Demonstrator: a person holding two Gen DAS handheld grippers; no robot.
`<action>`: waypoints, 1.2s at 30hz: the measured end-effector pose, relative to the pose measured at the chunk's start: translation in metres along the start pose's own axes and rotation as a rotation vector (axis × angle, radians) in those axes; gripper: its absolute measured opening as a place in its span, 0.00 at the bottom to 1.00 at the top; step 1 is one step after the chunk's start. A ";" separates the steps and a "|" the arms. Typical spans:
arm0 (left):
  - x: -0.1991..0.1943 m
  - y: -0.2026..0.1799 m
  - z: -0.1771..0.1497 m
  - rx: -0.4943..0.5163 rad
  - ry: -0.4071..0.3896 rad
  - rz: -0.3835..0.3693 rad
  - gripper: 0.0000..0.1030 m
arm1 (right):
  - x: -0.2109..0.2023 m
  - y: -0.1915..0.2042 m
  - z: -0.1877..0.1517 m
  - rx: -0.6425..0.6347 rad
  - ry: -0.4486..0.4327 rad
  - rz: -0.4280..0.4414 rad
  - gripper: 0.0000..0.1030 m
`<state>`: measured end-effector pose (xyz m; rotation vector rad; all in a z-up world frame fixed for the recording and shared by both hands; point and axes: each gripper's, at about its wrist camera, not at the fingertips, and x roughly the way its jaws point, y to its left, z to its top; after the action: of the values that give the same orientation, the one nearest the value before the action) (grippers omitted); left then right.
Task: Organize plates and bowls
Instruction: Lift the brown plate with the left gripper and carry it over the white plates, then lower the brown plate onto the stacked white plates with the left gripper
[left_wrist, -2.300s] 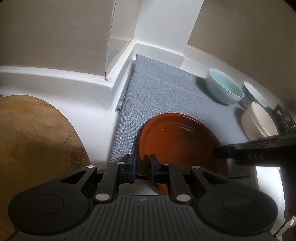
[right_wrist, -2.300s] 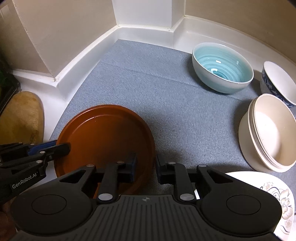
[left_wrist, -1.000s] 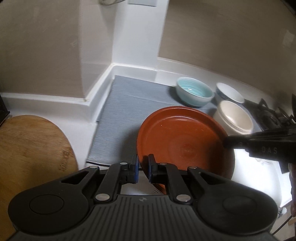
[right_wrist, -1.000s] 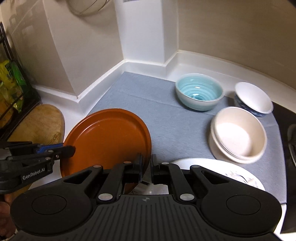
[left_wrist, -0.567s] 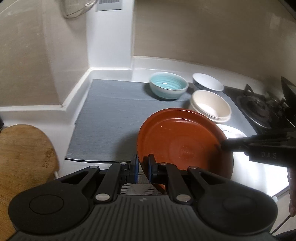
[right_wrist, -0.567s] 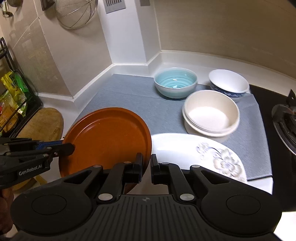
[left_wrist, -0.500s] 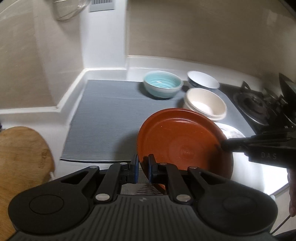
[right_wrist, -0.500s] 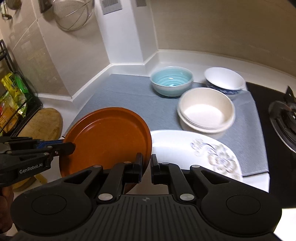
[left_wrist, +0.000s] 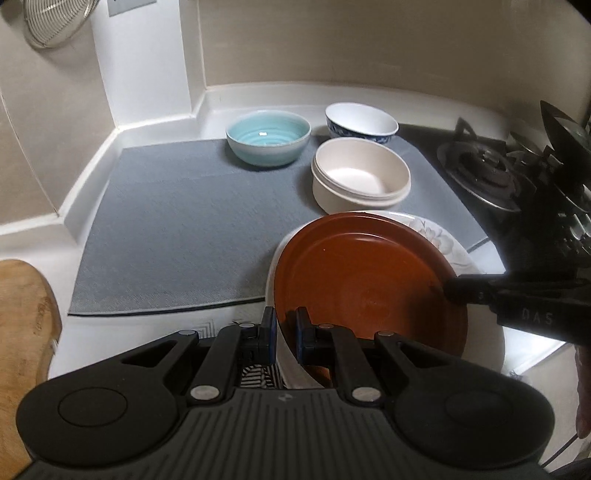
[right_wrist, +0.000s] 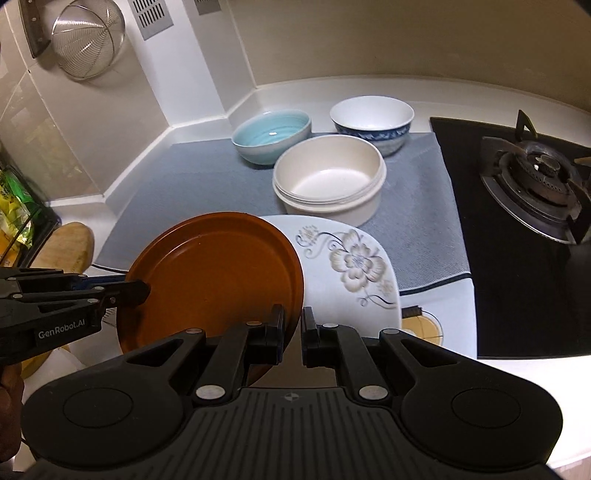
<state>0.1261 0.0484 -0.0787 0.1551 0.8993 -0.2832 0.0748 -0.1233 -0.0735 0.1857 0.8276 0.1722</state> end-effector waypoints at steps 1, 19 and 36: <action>0.001 -0.001 0.000 -0.002 0.005 0.001 0.10 | 0.001 -0.002 0.000 0.000 0.004 0.000 0.09; 0.018 -0.011 -0.003 -0.039 0.097 0.006 0.10 | 0.012 -0.019 -0.006 -0.030 0.063 0.009 0.09; 0.026 -0.016 -0.002 -0.053 0.127 0.003 0.10 | 0.012 -0.021 -0.006 -0.059 0.081 -0.005 0.09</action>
<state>0.1346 0.0289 -0.1009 0.1266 1.0313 -0.2488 0.0799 -0.1400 -0.0909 0.1216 0.9027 0.2006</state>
